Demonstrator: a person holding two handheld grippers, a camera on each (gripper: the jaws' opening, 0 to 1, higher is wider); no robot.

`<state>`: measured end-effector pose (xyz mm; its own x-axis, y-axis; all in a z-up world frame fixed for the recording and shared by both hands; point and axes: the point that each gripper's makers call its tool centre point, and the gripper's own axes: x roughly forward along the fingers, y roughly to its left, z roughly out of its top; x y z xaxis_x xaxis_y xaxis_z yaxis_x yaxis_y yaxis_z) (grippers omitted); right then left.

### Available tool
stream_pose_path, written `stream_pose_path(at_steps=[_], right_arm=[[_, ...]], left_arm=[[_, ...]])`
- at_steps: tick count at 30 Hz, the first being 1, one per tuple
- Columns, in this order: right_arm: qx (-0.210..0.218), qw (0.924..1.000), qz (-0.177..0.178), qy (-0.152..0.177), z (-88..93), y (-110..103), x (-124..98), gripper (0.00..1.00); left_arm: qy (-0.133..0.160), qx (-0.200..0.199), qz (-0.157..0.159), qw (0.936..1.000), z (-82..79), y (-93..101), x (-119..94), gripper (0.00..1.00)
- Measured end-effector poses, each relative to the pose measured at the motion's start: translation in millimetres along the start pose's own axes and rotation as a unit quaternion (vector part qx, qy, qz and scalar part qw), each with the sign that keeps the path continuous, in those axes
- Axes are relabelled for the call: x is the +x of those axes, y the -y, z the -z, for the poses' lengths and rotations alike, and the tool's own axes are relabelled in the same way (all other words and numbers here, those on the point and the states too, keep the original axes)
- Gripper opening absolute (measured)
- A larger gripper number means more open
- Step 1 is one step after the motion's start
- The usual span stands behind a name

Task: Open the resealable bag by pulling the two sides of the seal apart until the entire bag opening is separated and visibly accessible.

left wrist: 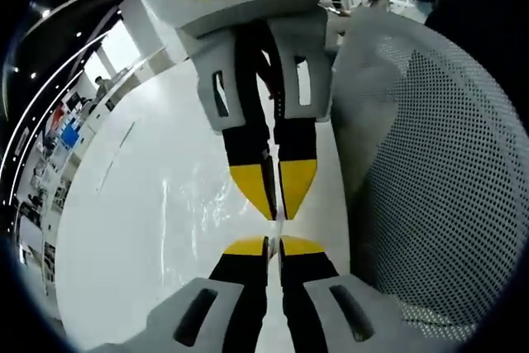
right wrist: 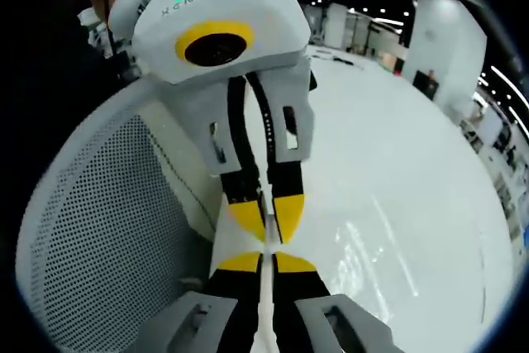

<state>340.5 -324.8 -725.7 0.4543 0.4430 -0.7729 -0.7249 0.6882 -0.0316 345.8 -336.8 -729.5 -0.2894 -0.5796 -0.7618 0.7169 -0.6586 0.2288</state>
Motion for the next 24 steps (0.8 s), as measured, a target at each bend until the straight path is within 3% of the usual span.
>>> stream_pose_path(at_steps=[14, 19, 24], right_arm=[[0.001, 0.9997, 0.026, -0.001, 3.8, 6.1, 1.3, 0.01], [0.001, 0.9987, 0.049, 0.016, -1.6, 11.0, 0.3, 0.02], [-0.028, 0.9971, 0.070, 0.012, -2.4, 12.1, -0.6, 0.00]], left_arm=[[0.017, -0.002, 0.000, 0.9999, 0.2, -4.0, -2.9, 0.00], [0.020, -0.007, 0.000, 0.9998, -1.2, -5.0, -3.2, 0.00], [0.026, -0.010, -0.008, 0.9996, -4.3, -9.4, -4.0, 0.00]])
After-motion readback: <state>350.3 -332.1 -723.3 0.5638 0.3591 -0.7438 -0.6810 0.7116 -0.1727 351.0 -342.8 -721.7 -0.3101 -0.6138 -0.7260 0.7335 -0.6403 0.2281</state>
